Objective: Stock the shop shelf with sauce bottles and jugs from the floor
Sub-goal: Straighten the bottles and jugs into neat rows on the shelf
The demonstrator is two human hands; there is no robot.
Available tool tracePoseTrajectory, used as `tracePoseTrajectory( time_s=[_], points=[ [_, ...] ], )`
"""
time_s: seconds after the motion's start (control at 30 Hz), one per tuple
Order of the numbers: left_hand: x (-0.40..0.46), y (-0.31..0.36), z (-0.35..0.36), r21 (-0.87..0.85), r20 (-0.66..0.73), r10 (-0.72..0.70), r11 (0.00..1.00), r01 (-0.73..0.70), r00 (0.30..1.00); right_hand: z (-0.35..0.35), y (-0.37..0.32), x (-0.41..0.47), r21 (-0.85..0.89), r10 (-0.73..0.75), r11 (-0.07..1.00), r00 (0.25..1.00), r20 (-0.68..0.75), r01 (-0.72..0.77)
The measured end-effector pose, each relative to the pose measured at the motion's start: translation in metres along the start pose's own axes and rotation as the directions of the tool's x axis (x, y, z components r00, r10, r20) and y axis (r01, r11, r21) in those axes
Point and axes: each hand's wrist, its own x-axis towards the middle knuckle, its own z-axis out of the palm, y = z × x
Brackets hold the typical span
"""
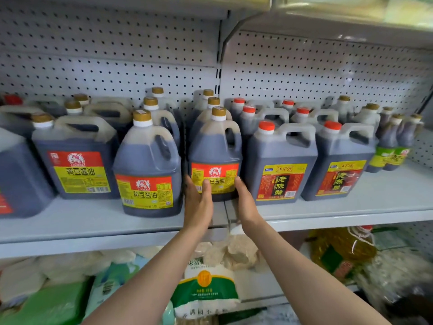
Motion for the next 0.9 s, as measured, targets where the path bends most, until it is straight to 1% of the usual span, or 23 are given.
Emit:
tracePoseTrajectory(
  time_s=[0.1,0.2,0.3,0.47,0.63,0.9],
  points=[
    [-0.005,0.003,-0.002,0.007,0.002,-0.017,1.000,0.017,1.000,0.001,-0.002,-0.005,0.010,0.010,1.000,1.000,0.012,-0.010],
    [-0.018,0.002,-0.003,0.015,-0.001,0.014,1.000,-0.014,1.000,-0.001,-0.003,-0.016,0.014,0.019,1.000,0.999,0.039,-0.019],
    [-0.029,0.002,-0.003,0.007,-0.004,0.022,1.000,-0.022,1.000,-0.004,-0.005,-0.025,-0.004,0.015,1.000,0.999,0.051,-0.015],
    [-0.040,0.003,-0.008,0.051,0.029,0.007,0.999,-0.009,1.000,-0.008,-0.008,-0.037,-0.027,-0.012,1.000,0.997,0.070,0.014],
    [-0.046,0.007,-0.012,0.052,0.063,0.003,0.999,-0.006,0.998,-0.006,-0.009,-0.040,-0.051,-0.003,0.999,0.999,0.039,0.005],
    [-0.052,0.005,-0.015,0.050,0.100,-0.008,0.999,0.004,0.995,0.000,-0.009,-0.049,-0.026,-0.018,1.000,1.000,-0.026,0.017]
  ],
)
